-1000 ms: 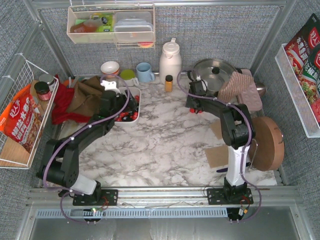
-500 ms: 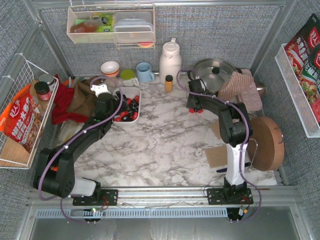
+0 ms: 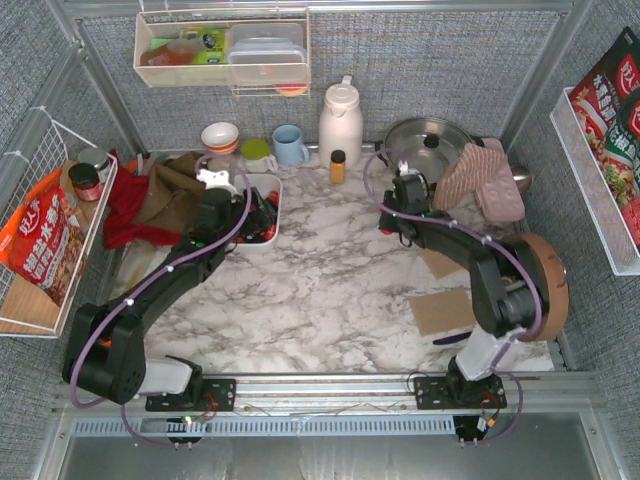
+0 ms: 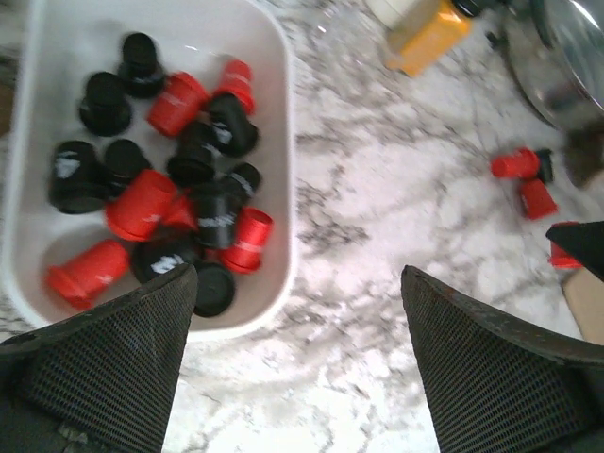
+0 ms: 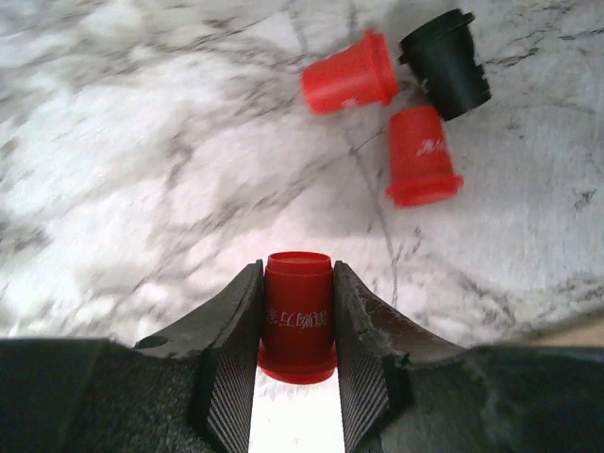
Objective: Mix the coffee capsules in the storage basket
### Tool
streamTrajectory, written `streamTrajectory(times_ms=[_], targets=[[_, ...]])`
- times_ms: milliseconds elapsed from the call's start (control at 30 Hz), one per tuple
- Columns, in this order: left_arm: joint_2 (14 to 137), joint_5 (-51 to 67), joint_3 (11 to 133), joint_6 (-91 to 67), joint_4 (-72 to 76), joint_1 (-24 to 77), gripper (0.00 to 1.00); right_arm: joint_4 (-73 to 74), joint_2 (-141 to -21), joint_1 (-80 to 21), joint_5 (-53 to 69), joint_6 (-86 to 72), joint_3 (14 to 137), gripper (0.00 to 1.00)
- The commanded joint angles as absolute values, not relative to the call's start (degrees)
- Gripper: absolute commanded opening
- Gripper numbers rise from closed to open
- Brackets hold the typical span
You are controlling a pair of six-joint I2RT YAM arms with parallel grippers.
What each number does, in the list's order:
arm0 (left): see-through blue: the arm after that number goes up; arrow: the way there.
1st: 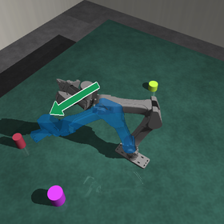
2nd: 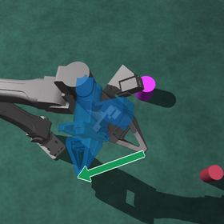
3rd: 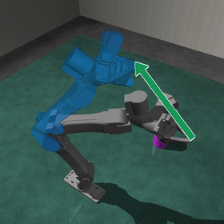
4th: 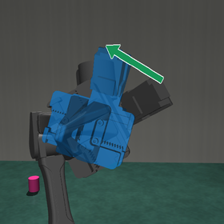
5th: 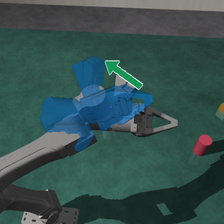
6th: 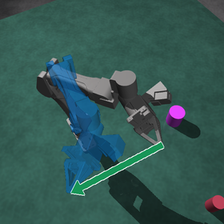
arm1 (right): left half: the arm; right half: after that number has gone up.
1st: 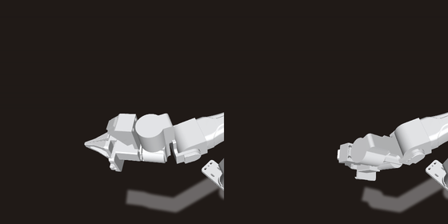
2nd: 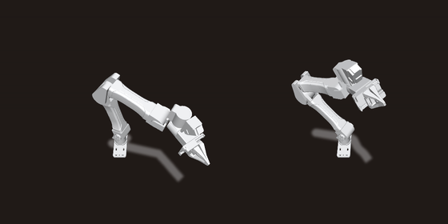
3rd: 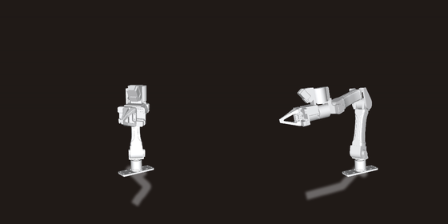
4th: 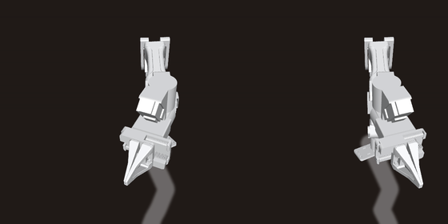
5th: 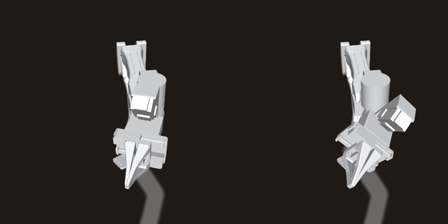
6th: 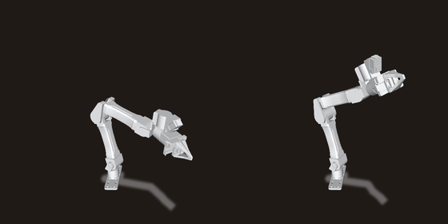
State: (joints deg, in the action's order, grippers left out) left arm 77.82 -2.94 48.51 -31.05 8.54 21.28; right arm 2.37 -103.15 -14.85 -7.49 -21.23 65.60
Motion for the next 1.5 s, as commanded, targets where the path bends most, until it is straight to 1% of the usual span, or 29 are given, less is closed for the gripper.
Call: streamTrajectory(times_ms=[0,133,200,267,333,400,500,633,767,1000,1100,1467], targets=[[76.71,2.11,47.95,-30.25,10.09,24.58,0.96,-13.36,-90.39,-16.93,-2.28,-16.50,52.76,0.28],[76.56,3.35,48.75,-30.20,10.63,28.82,0.93,-29.21,-75.49,-21.40,2.11,-9.66,37.29,0.28],[76.91,4.15,49.47,-29.95,11.30,30.81,0.90,-36.36,-70.19,-23.94,4.70,-4.94,30.10,0.28],[77.43,4.27,50.22,-29.81,12.35,32.79,0.85,-41.60,-66.67,-25.73,6.98,-1.12,25.62,0.28],[77.97,3.82,50.97,-29.94,13.23,34.81,0.83,-46.64,-64.61,-27.46,10.06,2.64,22.01,0.29],[78.49,3.92,51.31,-29.84,14.85,36.69,0.79,-52.25,-63.56,-29.07,13.12,6.86,19.21,0.29],[79.28,5.99,51.44,-28.27,17.43,39.39,0.74,-56.95,-63.19,-31.37,15.99,12.82,16.54,0.30],[81.21,10.63,52.32,-24.85,18.20,42.88,0.71,-62.30,-63.57,-32.62,18.80,17.53,13.70,0.31],[82.79,14.88,53.92,-23.07,16.56,44.84,0.70,-64.01,-63.18,-33.11,19.40,19.81,12.61,0.31],[83.87,19.19,53.50,-22.22,18.45,47.29,0.69,-58.53,-59.66,-33.54,20.30,22.29,13.34,0.31],[84.51,20.76,53.61,-22.19,18.75,47.71,0.69,-58.51,-59.67,-33.83,20.42,22.87,13.26,0.31],[85.70,21.79,53.16,-24.14,19.86,48.34,0.68,-56.68,-59.23,-34.28,20.61,24.26,13.69,0.31]])
